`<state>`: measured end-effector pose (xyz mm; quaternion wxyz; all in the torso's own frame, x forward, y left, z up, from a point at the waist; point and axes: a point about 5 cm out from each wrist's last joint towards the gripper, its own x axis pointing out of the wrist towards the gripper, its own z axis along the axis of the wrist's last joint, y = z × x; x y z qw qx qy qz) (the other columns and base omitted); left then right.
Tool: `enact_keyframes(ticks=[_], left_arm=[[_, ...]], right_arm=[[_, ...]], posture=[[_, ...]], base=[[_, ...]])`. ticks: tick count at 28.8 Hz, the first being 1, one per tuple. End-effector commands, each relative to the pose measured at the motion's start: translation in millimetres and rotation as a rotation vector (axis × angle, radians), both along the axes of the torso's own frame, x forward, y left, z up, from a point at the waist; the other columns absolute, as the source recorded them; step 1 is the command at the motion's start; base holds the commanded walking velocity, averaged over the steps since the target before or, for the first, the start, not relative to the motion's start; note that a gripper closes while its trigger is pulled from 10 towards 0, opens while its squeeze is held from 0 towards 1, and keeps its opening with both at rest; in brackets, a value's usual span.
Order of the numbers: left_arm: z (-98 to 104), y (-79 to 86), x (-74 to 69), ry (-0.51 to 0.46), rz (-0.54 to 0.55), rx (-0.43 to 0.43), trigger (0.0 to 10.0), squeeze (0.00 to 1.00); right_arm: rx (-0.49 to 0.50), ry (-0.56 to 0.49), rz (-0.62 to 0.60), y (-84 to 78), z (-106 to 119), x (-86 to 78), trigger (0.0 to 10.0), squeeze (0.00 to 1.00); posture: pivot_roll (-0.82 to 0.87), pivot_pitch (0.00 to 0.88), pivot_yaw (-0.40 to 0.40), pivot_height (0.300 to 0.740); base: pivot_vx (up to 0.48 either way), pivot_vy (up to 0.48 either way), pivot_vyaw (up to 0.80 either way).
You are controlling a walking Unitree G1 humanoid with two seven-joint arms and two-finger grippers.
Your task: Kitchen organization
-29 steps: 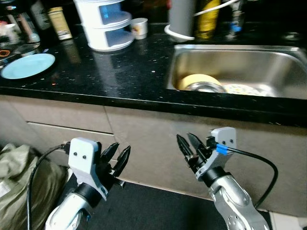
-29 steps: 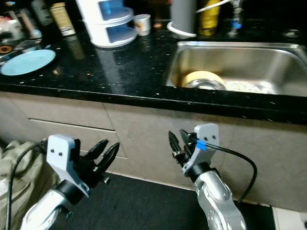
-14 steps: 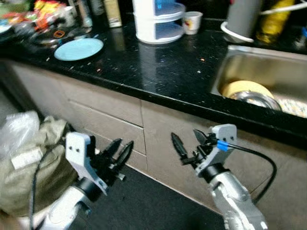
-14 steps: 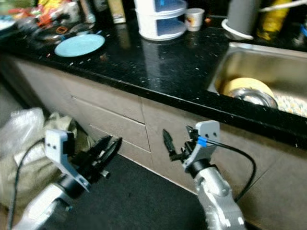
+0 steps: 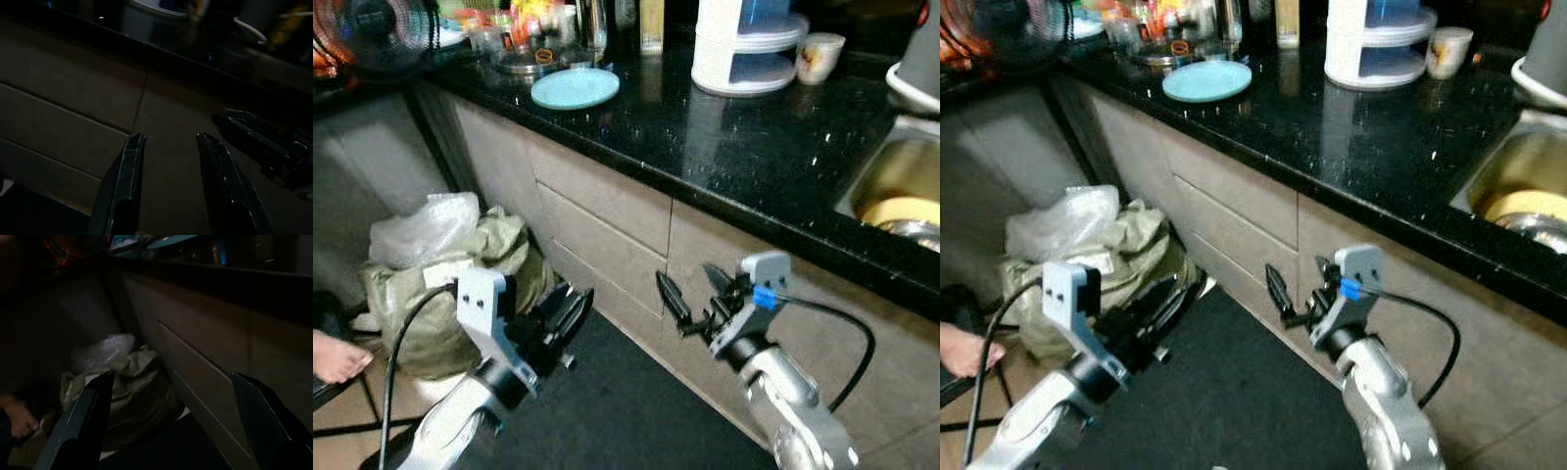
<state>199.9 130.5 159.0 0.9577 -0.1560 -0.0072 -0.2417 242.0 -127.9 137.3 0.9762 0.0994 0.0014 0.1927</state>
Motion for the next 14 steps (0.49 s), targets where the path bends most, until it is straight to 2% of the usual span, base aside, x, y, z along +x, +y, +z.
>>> enact_keyframes(ticks=[1,6,13,14], left_arm=[[-0.1,0.9,-0.3,0.001,0.000,0.003,10.0,0.00],[1.9,0.6,-0.2,-0.011,-0.005,0.000,10.0,0.00],[1.8,1.4,0.0,-0.006,-0.008,-0.002,10.0,0.00],[1.7,1.5,0.0,-0.005,-0.009,-0.002,10.0,0.00]], right_arm=[[0.017,-0.004,0.034,5.6,0.1,-1.3,10.0,0.00],[0.019,-0.009,0.051,7.1,0.9,-1.9,10.0,0.00],[-0.004,-0.013,0.076,10.2,0.6,-1.8,10.0,0.00],[-0.016,-0.020,0.080,10.6,1.0,-1.8,10.0,0.00]], posture=[[0.03,0.000,0.002,0.740],[0.03,0.000,-0.001,0.740],[0.03,0.000,0.001,0.740],[0.03,0.000,0.001,0.740]], base=[[0.000,0.000,0.00],[0.000,0.000,0.00],[0.298,0.000,0.00],[0.319,0.000,0.80]])
